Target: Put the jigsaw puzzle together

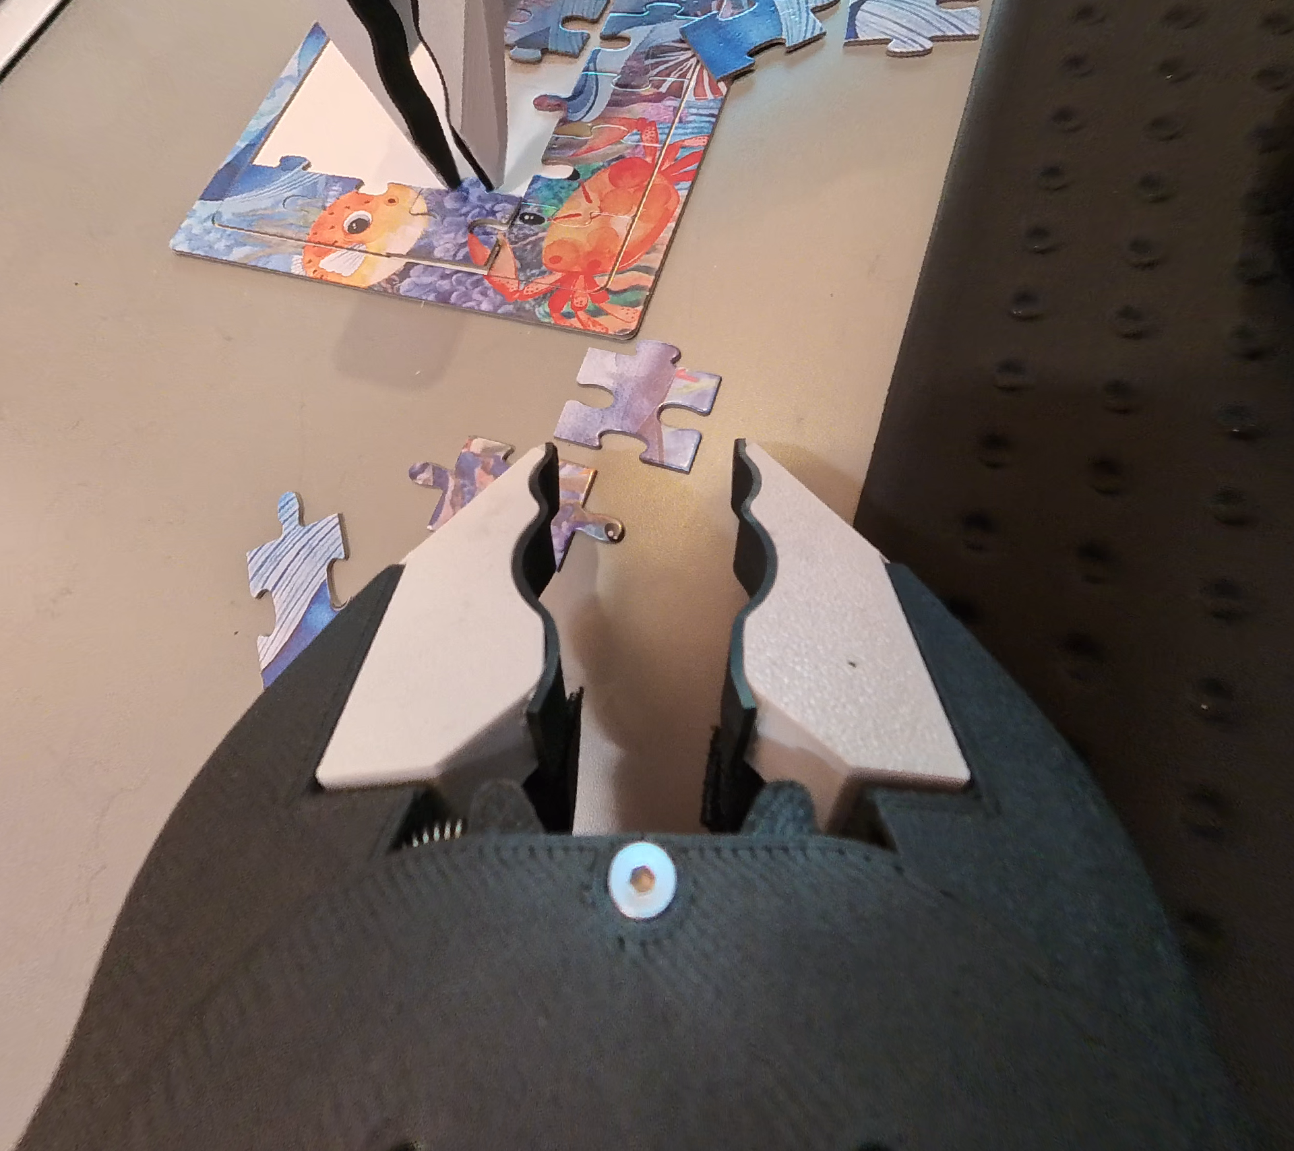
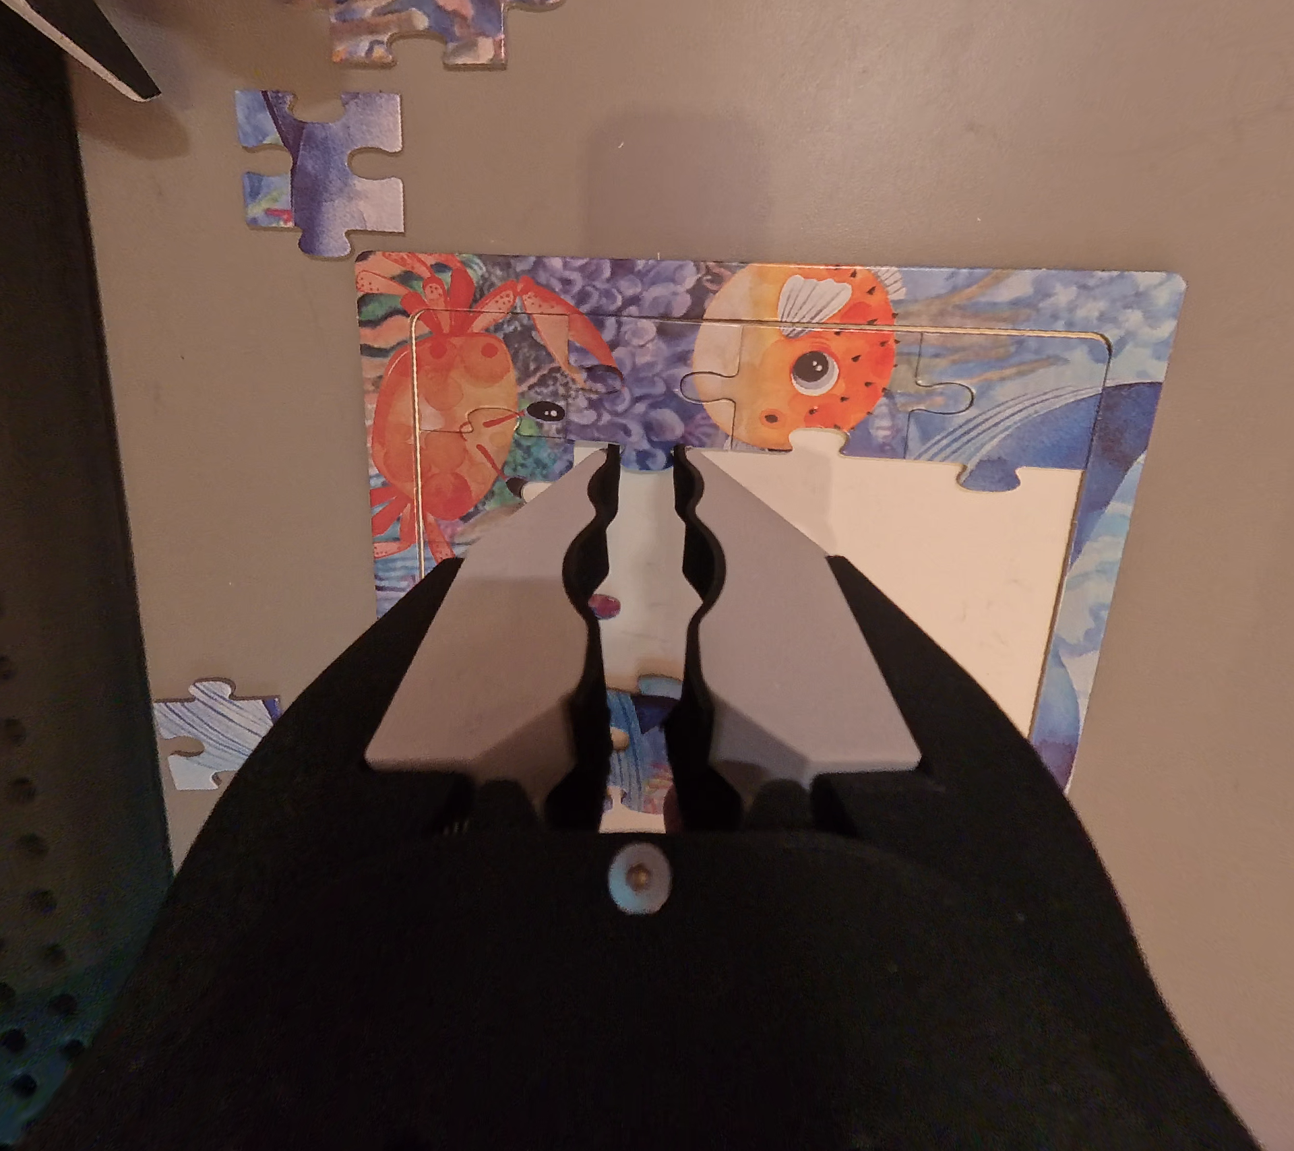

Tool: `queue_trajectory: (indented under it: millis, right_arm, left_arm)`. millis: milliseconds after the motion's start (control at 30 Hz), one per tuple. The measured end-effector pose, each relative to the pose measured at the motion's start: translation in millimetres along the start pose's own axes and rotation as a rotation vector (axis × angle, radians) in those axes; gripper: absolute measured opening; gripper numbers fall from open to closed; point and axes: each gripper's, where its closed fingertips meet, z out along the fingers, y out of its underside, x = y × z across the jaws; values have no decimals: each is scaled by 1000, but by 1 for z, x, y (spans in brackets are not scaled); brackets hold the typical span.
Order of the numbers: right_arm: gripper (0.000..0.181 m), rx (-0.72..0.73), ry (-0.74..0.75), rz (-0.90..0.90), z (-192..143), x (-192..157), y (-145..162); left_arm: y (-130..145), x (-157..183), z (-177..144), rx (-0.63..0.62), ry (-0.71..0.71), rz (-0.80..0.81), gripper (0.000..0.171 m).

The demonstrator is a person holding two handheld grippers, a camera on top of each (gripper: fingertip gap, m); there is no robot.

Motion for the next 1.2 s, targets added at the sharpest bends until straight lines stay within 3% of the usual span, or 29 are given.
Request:
queue_trajectory:
  millis: [267,433,567,767,833,1067,1200]
  right_arm:
    - [25,-17,10,18,-7,1,2]
    - [0,69,51,12,-19,0,-18]
    - [0,35,55,10,8,-1,-18]
    - [0,106,72,25,-1,2,-34]
    - [0,56,70,11,11,0,-29]
    - [0,106,54,32,-3,-8,-31]
    - [0,62,68,26,7,-5,-22]
  left_arm:
    - [1,1,0,-5,6,-2,48]
    - [1,1,1,-6,9,-3,48]
    - [1,1,1,-7,4,1,48]
    - [2,2,1,-12,10,2,47]
    - [2,2,2,-15,11,1,47]
    - [3,2,2,-21,10,6,47]
    - [2,5,5,-30,27,9,47]
